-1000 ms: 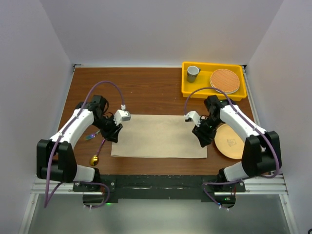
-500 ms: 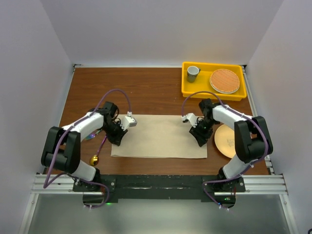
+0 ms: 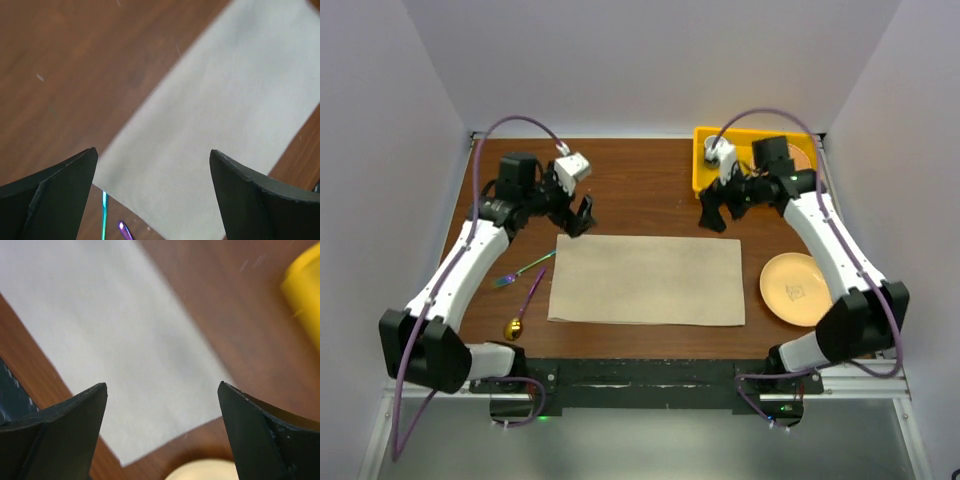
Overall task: Fold the napkin into a case and place the utensils inside
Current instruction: Smooth out the rectangle-folded napkin at the center of the board.
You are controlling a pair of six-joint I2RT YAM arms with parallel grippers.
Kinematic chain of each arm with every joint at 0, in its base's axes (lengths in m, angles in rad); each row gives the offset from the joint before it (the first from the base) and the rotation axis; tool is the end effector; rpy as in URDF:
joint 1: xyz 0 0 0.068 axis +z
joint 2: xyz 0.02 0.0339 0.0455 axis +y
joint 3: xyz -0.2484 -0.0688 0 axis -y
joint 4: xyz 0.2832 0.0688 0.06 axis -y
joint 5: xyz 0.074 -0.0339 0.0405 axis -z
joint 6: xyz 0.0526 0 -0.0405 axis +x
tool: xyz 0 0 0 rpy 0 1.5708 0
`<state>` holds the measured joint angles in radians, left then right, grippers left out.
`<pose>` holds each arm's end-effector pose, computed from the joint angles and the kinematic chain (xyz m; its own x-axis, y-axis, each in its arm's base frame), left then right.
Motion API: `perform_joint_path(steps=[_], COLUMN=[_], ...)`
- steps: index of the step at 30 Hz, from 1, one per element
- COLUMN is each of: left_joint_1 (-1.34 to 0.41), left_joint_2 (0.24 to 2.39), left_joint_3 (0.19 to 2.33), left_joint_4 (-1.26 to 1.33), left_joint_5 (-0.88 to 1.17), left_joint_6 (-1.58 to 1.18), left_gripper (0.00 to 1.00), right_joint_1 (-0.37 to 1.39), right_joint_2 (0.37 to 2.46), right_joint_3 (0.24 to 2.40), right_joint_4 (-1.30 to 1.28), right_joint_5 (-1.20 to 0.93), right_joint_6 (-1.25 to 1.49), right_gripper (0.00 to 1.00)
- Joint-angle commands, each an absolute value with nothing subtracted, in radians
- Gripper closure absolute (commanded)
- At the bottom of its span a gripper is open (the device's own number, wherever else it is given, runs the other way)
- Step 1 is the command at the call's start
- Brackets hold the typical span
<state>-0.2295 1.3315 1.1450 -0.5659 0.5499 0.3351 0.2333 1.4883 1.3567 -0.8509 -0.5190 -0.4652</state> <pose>0.3222 -0.1035 0.2801 -0.4425 0.3913 -0.8069 0.7529 0.6510 -0.0972 0.3389 0.1074 0.2838 -0.5132 -0.5223 -0.6811 -0.7818 0.6119 0.1198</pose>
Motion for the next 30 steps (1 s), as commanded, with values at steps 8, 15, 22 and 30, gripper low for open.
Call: perform_joint_path(steps=[8, 15, 22, 30], left_joint_1=[-0.233, -0.324, -0.367, -0.367], left_joint_2=[1.238, 1.308, 1.517, 1.798], left_joint_3=[1.085, 0.803, 0.674, 0.702], left_joint_4=[0.004, 0.300, 0.617, 0.834], left_joint_5=[0.645, 0.647, 0.713, 0.741], left_joint_6=[-0.243, -0.635, -0.827, -0.951], left_gripper=[0.00, 0.00, 0.00, 0.00], right_joint_1=[0.233, 0.276, 0.365, 0.368], right_joint_2=[1.509, 1.434, 1.591, 1.822], right_joint_3=[1.444, 1.039, 0.904, 0.928], right_joint_4=[-0.466, -0.005, 0.196, 0.368], right_joint_5=[-0.753, -0.772, -0.775, -0.804], right_joint_6=[0.137, 0.567, 0.669, 0.735], right_gripper=[0.02, 0.02, 0.02, 0.02])
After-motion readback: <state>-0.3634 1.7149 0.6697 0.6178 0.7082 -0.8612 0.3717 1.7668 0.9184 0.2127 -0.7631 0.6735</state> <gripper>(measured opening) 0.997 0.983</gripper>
